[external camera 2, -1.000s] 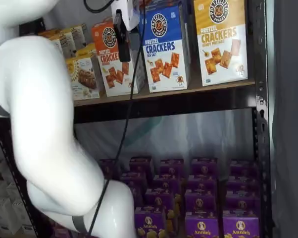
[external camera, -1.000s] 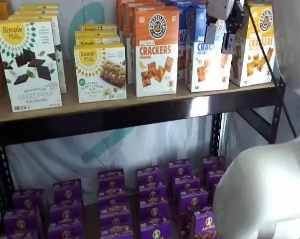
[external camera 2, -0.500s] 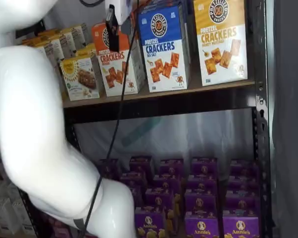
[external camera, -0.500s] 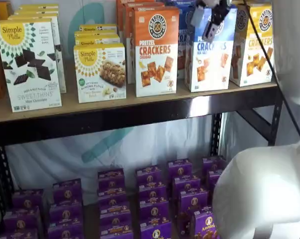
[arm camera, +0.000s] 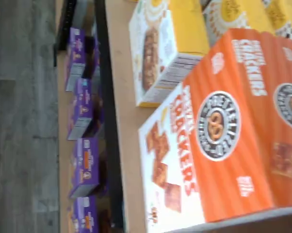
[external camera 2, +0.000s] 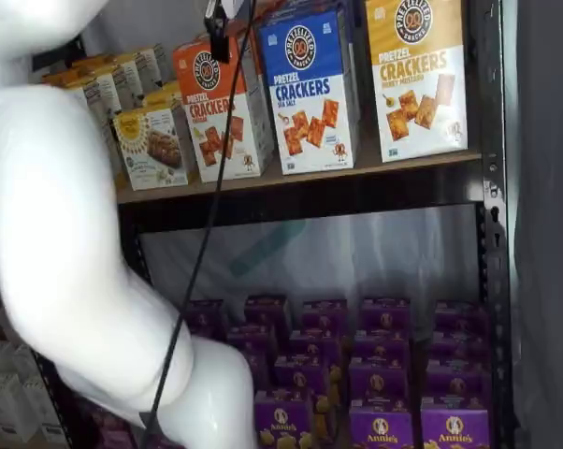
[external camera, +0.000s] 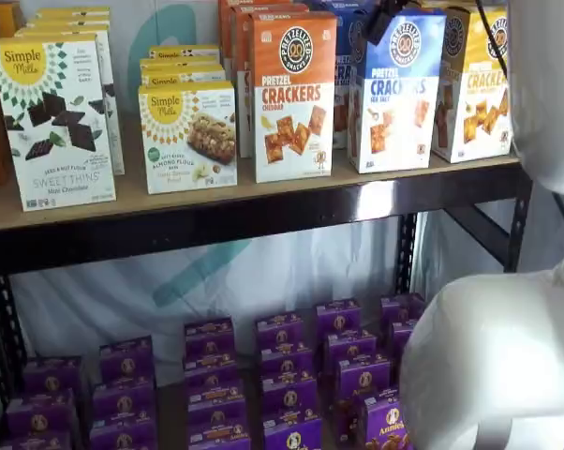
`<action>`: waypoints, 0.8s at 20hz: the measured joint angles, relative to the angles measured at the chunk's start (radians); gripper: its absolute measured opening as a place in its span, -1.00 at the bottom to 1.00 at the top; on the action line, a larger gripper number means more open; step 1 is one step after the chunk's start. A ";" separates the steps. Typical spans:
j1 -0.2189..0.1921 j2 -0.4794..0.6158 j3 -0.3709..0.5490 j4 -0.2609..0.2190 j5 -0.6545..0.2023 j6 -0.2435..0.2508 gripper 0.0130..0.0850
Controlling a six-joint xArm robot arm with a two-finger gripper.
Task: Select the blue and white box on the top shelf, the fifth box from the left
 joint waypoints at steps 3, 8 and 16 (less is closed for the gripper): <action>-0.010 0.031 -0.021 -0.001 -0.040 -0.016 1.00; -0.042 0.111 -0.093 0.006 -0.032 -0.049 1.00; -0.078 0.221 -0.195 -0.013 0.000 -0.096 1.00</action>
